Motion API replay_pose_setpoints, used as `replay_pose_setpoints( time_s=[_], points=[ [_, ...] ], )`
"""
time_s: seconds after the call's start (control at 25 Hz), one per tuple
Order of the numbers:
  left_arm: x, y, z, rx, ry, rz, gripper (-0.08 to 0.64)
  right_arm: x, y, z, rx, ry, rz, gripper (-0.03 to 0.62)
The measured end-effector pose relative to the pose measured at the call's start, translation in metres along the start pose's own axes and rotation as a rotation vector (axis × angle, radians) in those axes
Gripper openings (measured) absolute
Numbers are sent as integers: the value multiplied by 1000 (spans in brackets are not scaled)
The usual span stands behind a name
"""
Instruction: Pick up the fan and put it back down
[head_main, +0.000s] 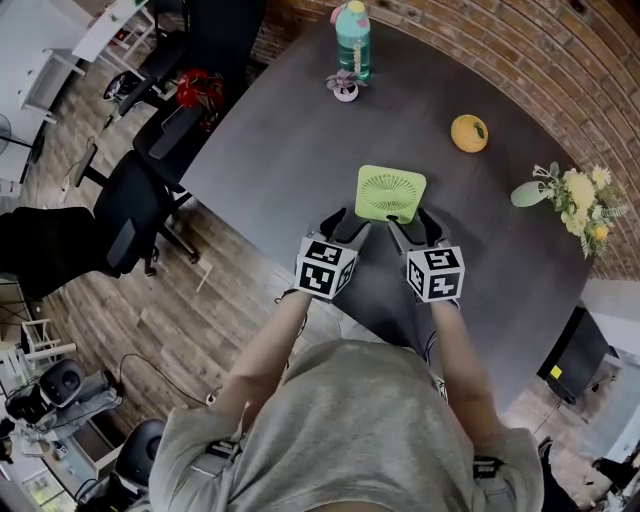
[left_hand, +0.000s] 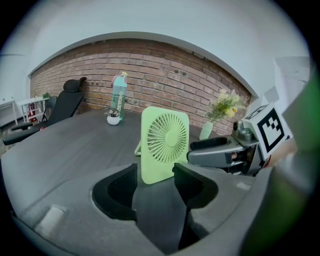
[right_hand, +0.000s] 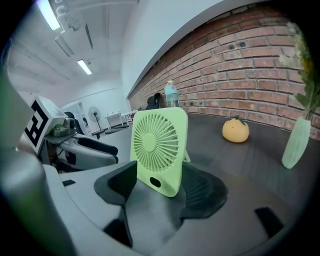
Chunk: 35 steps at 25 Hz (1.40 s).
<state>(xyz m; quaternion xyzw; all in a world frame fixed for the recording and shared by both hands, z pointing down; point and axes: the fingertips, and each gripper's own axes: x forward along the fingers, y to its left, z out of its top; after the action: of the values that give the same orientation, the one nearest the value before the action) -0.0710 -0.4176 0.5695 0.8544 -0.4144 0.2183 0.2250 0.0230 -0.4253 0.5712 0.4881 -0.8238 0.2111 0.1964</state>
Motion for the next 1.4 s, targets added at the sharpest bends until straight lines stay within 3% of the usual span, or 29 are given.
replay_pose_setpoints(
  time_s=[0.72,1.4],
  points=[
    [56,7,-5,88,88,-35,250,38,-15,-17,22,55,17,267],
    [60,7,-4,72,90,-24,249,39,-17,-18,52,55,1,244]
  ],
)
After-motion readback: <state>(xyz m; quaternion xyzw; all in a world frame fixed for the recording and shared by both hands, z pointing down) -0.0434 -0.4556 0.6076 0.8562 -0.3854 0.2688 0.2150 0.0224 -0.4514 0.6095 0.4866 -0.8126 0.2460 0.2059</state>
